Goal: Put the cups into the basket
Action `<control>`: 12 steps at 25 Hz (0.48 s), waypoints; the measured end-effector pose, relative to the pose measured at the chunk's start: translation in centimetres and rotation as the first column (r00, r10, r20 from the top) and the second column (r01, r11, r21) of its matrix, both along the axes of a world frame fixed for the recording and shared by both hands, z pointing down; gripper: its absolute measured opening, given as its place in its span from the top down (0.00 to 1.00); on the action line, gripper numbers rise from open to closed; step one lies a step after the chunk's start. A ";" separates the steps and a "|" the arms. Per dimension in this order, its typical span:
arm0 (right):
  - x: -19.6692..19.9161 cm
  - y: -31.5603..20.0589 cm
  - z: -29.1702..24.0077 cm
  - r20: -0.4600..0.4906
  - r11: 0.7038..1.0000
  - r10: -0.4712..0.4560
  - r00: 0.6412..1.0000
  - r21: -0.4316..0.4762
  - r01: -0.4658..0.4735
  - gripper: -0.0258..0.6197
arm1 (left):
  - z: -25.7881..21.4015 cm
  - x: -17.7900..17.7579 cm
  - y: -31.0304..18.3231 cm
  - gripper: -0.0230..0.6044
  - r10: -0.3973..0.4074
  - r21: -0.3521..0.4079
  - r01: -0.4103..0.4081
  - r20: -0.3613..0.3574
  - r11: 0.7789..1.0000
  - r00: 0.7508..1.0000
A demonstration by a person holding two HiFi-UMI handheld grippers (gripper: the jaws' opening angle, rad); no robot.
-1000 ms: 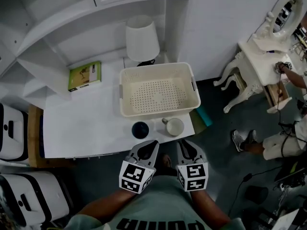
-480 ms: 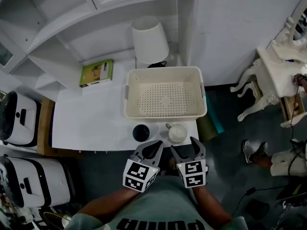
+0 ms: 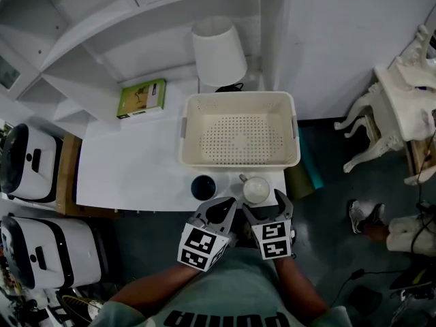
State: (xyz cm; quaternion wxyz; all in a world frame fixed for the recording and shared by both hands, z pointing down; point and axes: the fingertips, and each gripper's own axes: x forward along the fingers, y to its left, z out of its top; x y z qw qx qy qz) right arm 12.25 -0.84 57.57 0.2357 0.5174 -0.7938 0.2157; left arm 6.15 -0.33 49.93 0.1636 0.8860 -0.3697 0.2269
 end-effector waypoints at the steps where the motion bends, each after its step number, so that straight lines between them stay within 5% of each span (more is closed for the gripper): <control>1: 0.0 -0.1 0.2 -0.002 1.000 -0.002 1.000 -0.005 0.002 0.36 | 0.0 0.1 -0.1 0.95 0.002 -0.001 -0.002 0.001 1.000 1.000; 12: -0.7 -2.0 2.6 -0.047 0.999 -0.031 0.998 -0.038 0.029 0.34 | -0.1 0.0 -1.6 0.95 -0.001 0.016 0.000 0.010 1.000 1.000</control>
